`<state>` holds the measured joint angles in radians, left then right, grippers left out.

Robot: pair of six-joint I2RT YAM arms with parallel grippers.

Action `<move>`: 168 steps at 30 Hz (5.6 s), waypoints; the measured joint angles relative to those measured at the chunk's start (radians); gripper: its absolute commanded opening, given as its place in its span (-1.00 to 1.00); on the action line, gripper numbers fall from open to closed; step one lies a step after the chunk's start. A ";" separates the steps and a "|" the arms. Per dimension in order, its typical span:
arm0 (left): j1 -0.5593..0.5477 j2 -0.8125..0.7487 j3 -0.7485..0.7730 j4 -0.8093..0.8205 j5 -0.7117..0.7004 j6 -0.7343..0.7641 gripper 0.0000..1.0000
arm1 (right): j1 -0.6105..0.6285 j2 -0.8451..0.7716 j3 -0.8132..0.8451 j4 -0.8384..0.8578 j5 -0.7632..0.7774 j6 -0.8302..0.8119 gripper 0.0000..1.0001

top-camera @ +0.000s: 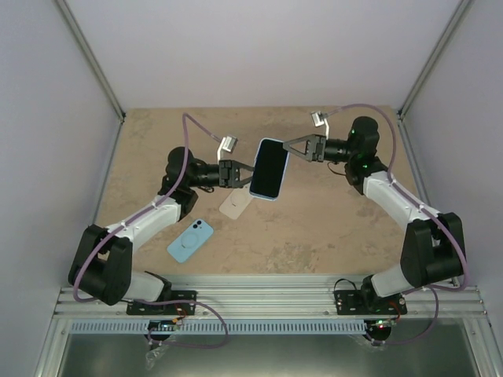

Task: Take the phone out of the phone case
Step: Remove the phone case from the phone, then place the phone at the center of the board.

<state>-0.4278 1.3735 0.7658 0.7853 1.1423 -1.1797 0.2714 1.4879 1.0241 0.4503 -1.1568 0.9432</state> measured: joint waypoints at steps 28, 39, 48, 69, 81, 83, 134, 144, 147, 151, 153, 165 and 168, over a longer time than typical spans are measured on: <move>0.079 0.060 0.035 -0.156 -0.087 -0.029 -1.00 | 0.225 -0.126 0.353 -0.809 0.600 -1.204 0.69; 0.100 0.124 0.086 -0.211 -0.102 -0.052 -1.00 | 0.392 -0.126 0.353 -0.897 0.782 -1.434 0.40; 0.110 0.155 0.088 -0.210 -0.101 -0.086 -1.00 | 0.459 -0.124 0.325 -0.896 0.856 -1.494 0.33; 0.119 0.178 0.088 -0.152 -0.094 -0.161 -1.00 | 0.615 -0.087 0.224 -0.774 1.235 -1.620 0.09; 0.121 0.183 0.088 -0.151 -0.095 -0.160 -1.00 | 0.627 -0.087 0.220 -0.734 1.317 -1.637 0.06; 0.121 0.183 0.088 -0.151 -0.097 -0.160 -1.00 | 0.629 -0.087 0.218 -0.726 1.331 -1.652 0.02; 0.191 0.294 0.382 -0.992 -0.573 0.732 -1.00 | 0.627 -0.103 0.160 -0.676 1.500 -1.727 -0.99; 0.220 0.422 0.497 -1.167 -0.704 0.919 -1.00 | 0.501 -0.134 -0.016 -0.616 1.479 -1.724 -0.99; 0.230 0.466 0.533 -1.181 -0.721 0.953 -1.00 | 0.478 -0.134 -0.046 -0.585 1.466 -1.724 -0.99; 0.233 0.519 0.542 -1.193 -0.749 0.991 -1.00 | 0.450 -0.134 -0.074 -0.548 1.447 -1.726 -0.99; 0.233 0.537 0.540 -1.199 -0.760 1.009 -1.00 | 0.435 -0.133 -0.087 -0.523 1.437 -1.728 -0.99; 0.250 0.583 0.484 -1.153 -0.672 1.044 -1.00 | 0.377 -0.065 -0.220 -0.311 1.400 -1.808 -0.99; 0.257 0.579 0.441 -1.115 -0.641 1.029 -1.00 | 0.374 -0.023 -0.254 -0.242 1.395 -1.841 -0.99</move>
<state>-0.1707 1.9526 1.2072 -0.3298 0.5011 -0.1509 0.6456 1.4654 0.7696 0.2085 0.2379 -0.8974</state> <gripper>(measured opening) 0.103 0.073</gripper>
